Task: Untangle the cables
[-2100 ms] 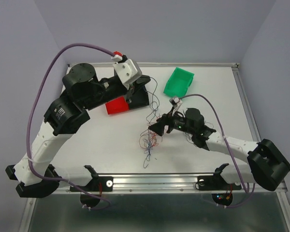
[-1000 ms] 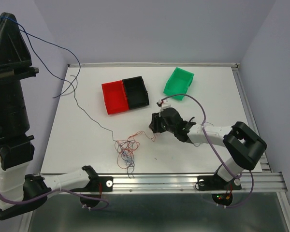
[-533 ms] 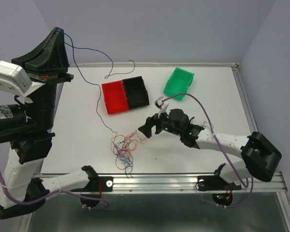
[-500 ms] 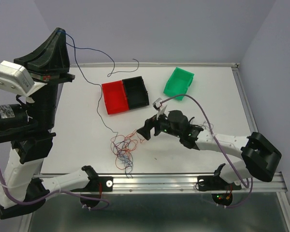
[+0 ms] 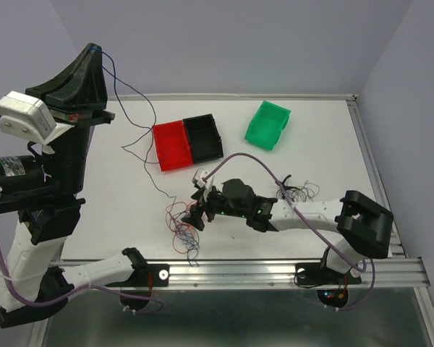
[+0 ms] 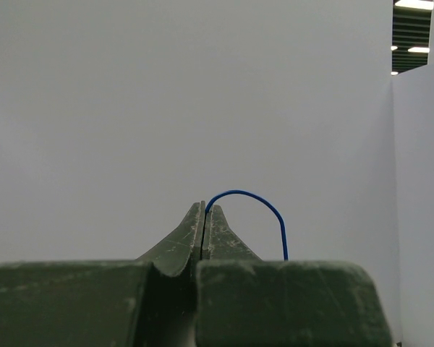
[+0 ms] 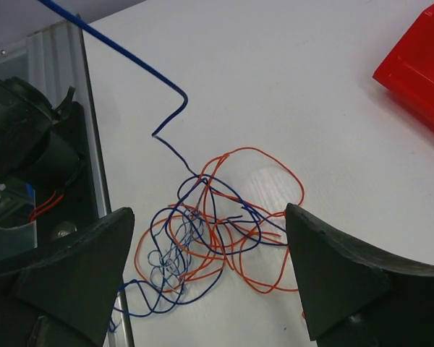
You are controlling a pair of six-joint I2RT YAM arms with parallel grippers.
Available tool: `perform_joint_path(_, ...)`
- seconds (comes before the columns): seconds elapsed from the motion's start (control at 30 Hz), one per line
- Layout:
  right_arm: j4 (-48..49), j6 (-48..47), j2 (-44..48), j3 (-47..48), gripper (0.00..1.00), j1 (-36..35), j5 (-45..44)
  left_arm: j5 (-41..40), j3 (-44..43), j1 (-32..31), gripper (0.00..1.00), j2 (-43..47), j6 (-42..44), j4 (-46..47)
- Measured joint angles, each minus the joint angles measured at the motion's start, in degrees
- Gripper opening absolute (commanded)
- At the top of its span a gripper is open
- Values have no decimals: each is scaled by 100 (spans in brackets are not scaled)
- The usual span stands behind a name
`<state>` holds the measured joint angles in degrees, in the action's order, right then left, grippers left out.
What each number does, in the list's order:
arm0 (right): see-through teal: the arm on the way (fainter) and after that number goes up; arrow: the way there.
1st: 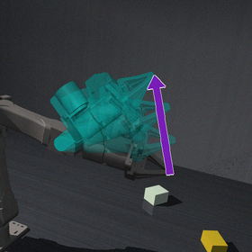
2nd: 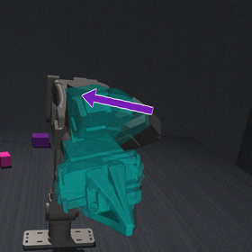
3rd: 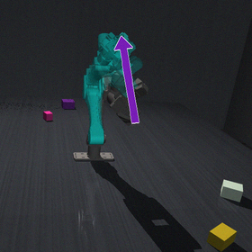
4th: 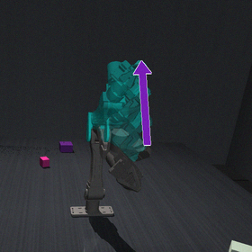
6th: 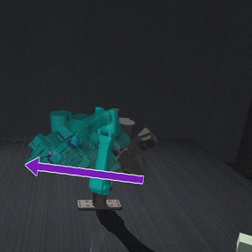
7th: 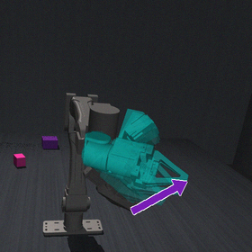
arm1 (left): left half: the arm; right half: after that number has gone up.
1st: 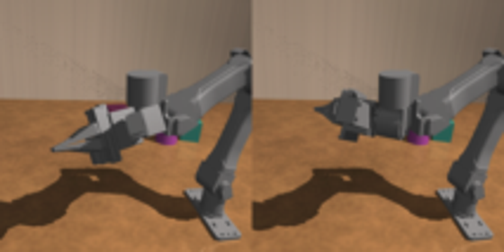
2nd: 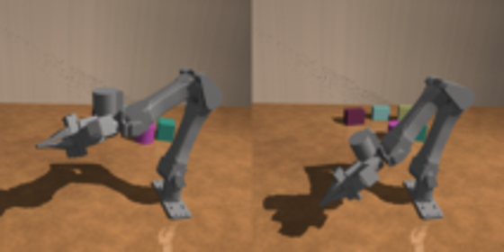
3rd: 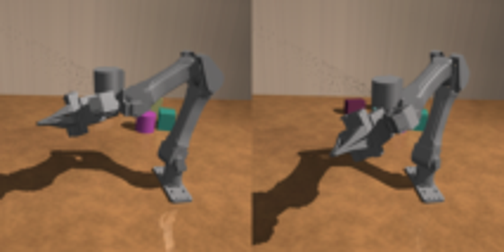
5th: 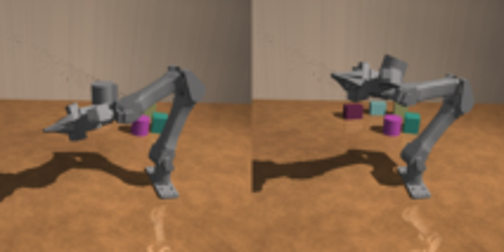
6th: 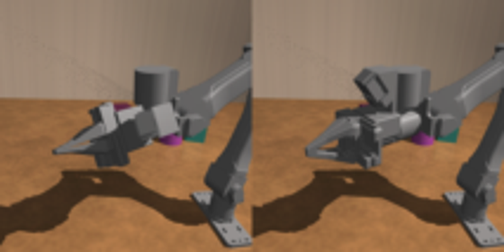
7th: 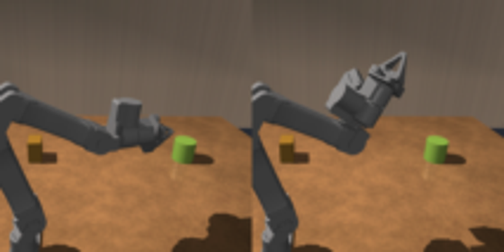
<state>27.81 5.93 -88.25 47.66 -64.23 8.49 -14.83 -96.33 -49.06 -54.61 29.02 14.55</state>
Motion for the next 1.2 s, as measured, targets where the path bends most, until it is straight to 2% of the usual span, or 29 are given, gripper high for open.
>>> perform_joint_path(0.33,234,-114,-1298,914,76,-225,-328,-46,-2,0,0,0,44,4)
perform_joint_path(0.47,302,-144,-1788,1405,42,-264,-374,-87,-2,-2,0,0,103,7)
perform_joint_path(0.53,308,-140,-1919,1576,21,-269,-354,-142,-2,-2,0,0,155,15)
perform_joint_path(0.57,313,-131,-1969,1650,5,-273,-343,-197,-2,0,0,-2,210,22)
perform_joint_path(0.6,313,-103,-1971,1670,0,-275,-334,-223,-2,0,0,-2,232,24)
perform_joint_path(0.77,278,-7,-1821,1657,1,-304,-382,-555,162,0,0,0,527,214)
perform_joint_path(0.83,153,52,-1478,1585,1,-304,-428,-686,317,0,0,0,605,240)
perform_joint_path(1.07,-109,415,457,1517,0,-446,-603,-765,1172,59,0,-44,603,28)
perform_joint_path(1.2,-420,424,1390,1574,1,-525,-1167,-466,1609,249,0,-66,356,-238)
